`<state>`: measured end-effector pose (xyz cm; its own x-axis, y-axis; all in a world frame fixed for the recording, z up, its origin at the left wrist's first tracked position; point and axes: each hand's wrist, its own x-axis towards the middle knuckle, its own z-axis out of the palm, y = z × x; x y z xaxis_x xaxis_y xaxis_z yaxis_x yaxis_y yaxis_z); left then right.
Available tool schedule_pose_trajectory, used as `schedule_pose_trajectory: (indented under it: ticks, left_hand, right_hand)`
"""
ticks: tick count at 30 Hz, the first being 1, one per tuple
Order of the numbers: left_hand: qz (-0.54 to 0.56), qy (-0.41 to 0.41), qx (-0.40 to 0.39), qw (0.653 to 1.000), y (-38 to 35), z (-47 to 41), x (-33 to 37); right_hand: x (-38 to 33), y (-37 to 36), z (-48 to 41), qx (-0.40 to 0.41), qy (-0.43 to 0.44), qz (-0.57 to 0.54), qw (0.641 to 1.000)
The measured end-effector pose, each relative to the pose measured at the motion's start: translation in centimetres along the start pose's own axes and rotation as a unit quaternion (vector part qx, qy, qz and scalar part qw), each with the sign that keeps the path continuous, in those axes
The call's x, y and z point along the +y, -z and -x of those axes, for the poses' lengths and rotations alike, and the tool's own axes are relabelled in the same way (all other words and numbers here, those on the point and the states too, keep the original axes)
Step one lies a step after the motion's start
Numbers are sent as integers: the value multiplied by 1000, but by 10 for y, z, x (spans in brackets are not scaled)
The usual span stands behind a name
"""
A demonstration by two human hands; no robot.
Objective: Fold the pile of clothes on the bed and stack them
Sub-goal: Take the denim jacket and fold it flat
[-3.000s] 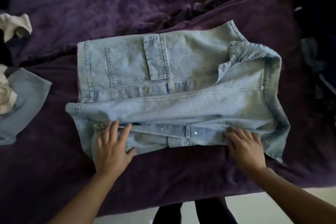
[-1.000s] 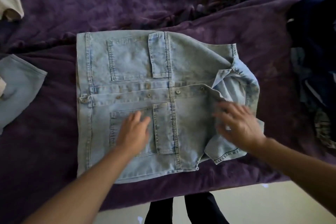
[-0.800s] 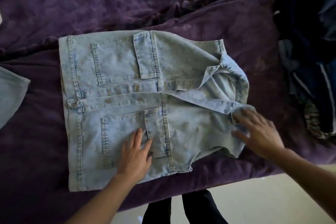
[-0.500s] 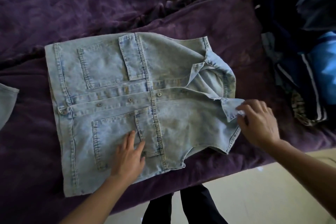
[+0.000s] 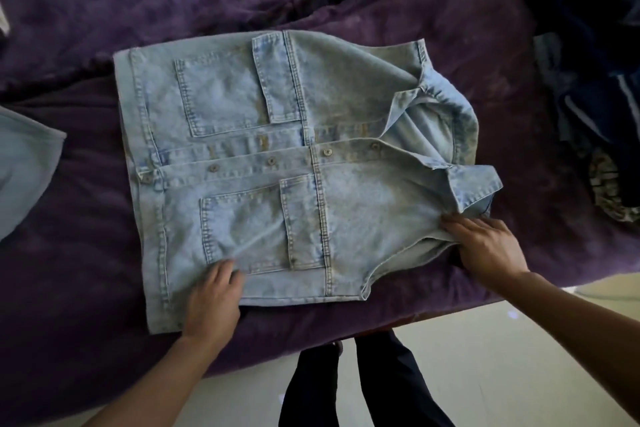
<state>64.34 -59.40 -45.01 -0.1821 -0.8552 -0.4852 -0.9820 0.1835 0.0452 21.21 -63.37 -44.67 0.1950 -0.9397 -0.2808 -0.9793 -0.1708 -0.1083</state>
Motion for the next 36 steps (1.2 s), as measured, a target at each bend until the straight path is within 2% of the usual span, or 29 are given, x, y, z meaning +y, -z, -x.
schedule_pose_trajectory:
  ticks: [2,4,10,14,19,24,26,29,31,32,36]
  left_hand:
    - [44,16,-35,998,11,9,-17]
    - [97,75,-50,991,28,13,-40]
    - [169,149,132,965,128,-31,-104]
    - [160,167,215,949,187,-104,-129]
    - [152,243,223,932,224,-201,-140]
    - [132,237,311,911,215,-264,-117]
    - [130,173,272,938,188,-266,-93]
    - [150,72,107,980,134,-257,-52]
    - [121,68,14,990,103,-254,-39]
    - [109,72,-9,991,93,-255,-39]
    - [124,68,-63,988,91,-272,-53]
  right_hand:
    - [-1,16,0,-50,-59,-44,996]
    - [-3,40,-4,-68,-112,-60,990]
    - [4,117,-78,70,-152,-168,972]
    - [7,149,-166,124,-180,-164,962]
    - [19,153,-265,116,-237,-178,948]
    - [39,127,-299,93,-245,-225,938]
    - [50,119,-288,66,-268,-275,921]
    - [67,110,-261,-3,-322,-366,873]
    - [70,106,-250,-89,-352,-424,830]
    - [70,103,-248,-131,-356,-438,815]
    - [64,104,-258,-202,-356,-428,806]
